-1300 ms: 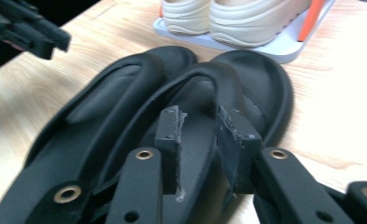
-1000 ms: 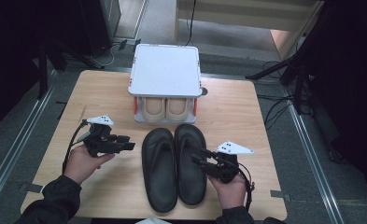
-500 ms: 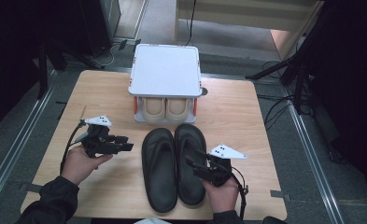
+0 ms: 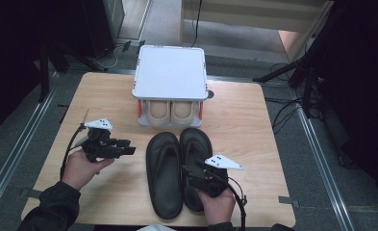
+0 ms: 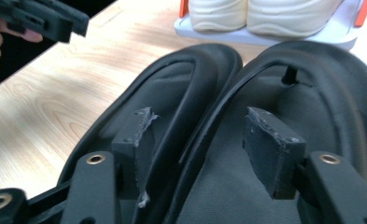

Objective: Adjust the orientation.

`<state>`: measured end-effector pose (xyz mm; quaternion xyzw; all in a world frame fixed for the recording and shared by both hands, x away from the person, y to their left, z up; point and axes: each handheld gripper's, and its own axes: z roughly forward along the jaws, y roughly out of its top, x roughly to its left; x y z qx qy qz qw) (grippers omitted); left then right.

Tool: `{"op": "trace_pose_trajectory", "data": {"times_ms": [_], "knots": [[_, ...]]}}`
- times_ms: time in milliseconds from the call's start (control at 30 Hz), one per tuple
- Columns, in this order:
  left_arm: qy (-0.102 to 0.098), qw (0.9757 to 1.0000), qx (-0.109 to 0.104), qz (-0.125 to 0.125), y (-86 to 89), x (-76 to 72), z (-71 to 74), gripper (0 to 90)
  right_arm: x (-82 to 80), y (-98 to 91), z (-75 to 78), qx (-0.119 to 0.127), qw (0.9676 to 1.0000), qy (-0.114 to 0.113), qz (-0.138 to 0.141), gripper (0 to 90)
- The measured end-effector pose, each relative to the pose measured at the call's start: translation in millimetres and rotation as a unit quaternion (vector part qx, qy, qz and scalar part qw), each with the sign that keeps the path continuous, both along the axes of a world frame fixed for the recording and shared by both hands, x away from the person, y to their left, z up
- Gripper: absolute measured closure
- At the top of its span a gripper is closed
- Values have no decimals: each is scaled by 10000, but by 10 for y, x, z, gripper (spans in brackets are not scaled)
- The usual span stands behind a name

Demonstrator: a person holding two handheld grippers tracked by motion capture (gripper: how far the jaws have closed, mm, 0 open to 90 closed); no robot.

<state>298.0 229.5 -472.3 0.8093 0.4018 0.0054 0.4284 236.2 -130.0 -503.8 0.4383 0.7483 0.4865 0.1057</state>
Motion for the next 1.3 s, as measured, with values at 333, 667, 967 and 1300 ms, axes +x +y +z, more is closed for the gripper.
{"op": "trace_pose_trajectory", "data": {"times_ms": [333, 667, 967, 1300], "knots": [[-23, 9999, -79, 74, 45, -12, 2, 560, 51, 202, -109, -165, 9995, 151, -209, 382], [-46, 9999, -50, 90, 43, -18, -5, 561, 125, 312, -172, -241, 9990, 222, -308, 392], [-59, 9999, -95, 117, 58, -7, -12, 563, 162, 395, -237, -330, 9980, 311, -449, 428], [-82, 9998, -96, 139, 52, -8, -12, 564, 157, 421, -235, -550, 9964, 333, -550, 607]]}}
